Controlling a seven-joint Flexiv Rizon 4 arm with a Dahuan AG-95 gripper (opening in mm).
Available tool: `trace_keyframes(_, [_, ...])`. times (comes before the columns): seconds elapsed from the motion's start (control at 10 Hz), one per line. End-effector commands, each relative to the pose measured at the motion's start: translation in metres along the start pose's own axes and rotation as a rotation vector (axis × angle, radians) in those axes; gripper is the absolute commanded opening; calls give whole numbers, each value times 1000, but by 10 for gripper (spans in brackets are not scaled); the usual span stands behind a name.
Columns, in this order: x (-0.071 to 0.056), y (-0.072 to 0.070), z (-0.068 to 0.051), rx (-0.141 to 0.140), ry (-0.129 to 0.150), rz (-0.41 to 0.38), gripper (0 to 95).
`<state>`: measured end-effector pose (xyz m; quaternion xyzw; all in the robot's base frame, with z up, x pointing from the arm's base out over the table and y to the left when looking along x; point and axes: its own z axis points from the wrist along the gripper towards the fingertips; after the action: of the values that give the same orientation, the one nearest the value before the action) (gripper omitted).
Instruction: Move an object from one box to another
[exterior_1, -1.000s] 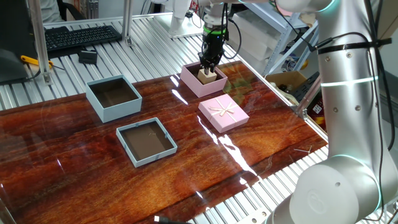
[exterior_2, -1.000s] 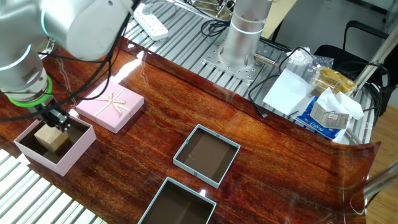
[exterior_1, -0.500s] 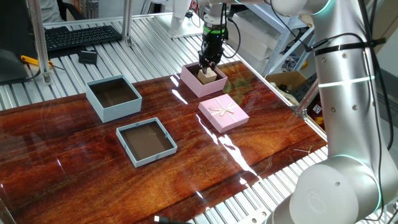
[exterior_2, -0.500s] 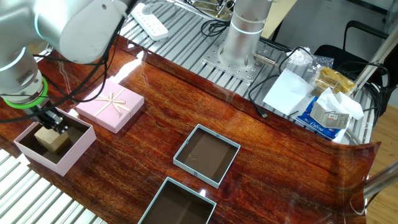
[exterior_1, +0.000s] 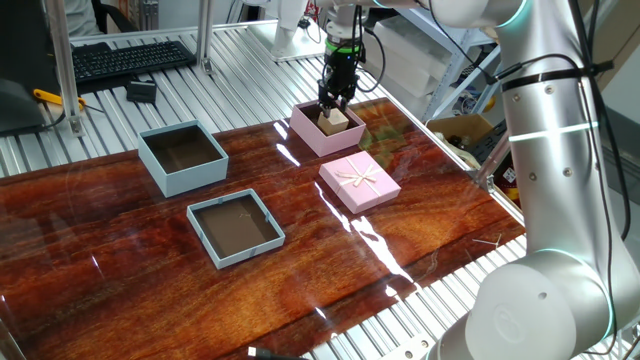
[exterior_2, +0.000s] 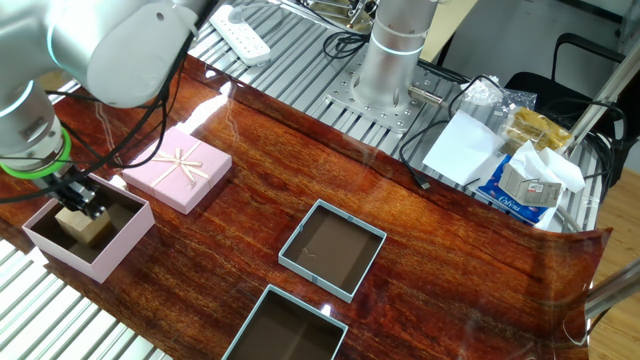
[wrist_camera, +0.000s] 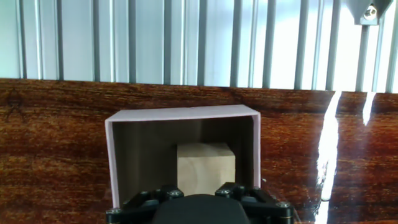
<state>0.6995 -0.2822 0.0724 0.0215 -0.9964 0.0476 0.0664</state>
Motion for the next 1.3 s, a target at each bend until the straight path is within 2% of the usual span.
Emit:
trace_keyframes(0.1, [-2,-3,3,-1,0,-1,570])
trace_keyframes(0.6, [-5,-8,8,-5,1,2,570])
trace_keyframes(0.7, [-5,-8,10,-9,1,7,760])
trace_keyframes(0.8, [-6,-8,10,-32,0,17,760])
trace_keyframes(1.3, [-7,-10,13,-35,0,22,760])
